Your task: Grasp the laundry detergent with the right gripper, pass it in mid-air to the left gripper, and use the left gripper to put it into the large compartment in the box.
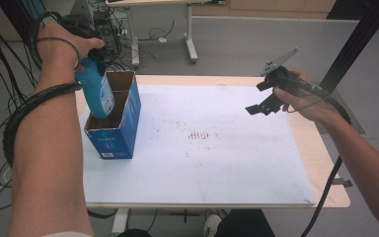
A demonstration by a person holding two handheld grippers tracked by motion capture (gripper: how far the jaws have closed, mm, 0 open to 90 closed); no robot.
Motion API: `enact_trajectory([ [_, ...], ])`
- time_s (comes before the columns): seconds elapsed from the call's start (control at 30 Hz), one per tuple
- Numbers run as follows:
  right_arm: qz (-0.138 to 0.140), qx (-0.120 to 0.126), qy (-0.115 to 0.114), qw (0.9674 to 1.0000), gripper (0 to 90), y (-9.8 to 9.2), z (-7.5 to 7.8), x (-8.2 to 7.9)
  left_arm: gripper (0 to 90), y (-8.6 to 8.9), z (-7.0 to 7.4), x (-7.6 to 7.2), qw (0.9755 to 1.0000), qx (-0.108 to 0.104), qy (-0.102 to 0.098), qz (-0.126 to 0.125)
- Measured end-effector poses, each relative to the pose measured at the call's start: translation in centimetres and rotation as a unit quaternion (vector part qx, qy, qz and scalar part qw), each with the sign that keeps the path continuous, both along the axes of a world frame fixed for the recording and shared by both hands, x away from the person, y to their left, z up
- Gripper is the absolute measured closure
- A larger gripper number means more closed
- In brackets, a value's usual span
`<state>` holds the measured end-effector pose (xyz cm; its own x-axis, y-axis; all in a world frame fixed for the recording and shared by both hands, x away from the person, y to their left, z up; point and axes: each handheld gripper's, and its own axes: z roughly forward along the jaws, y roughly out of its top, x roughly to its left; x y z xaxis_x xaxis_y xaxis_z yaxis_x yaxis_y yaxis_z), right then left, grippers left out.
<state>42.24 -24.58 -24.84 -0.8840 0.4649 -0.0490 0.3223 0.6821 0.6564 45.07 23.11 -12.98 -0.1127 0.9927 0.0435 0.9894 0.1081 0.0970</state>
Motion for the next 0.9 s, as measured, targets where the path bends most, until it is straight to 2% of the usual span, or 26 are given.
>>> enact_trajectory([
  [0.27, 0.002, -0.002, 0.001, 1.0, 0.3, 0.2, -0.4, 0.0, 36.1, -0.2, -2.1, 0.1, 0.9999, 0.0, 0.0, -0.012],
  [0.67, -0.001, -0.003, 0.0, 1.0, 0.3, 0.1, -0.8, -0.1, 36.2, -0.5, -5.9, 0.2, 0.9995, 0.001, 0.015, -0.028],
  [0.9, -0.002, -0.004, 0.002, 1.0, 0.3, 0.2, -1.1, -0.1, 36.2, -0.7, -7.8, 0.2, 0.9993, 0.003, 0.011, -0.037],
])
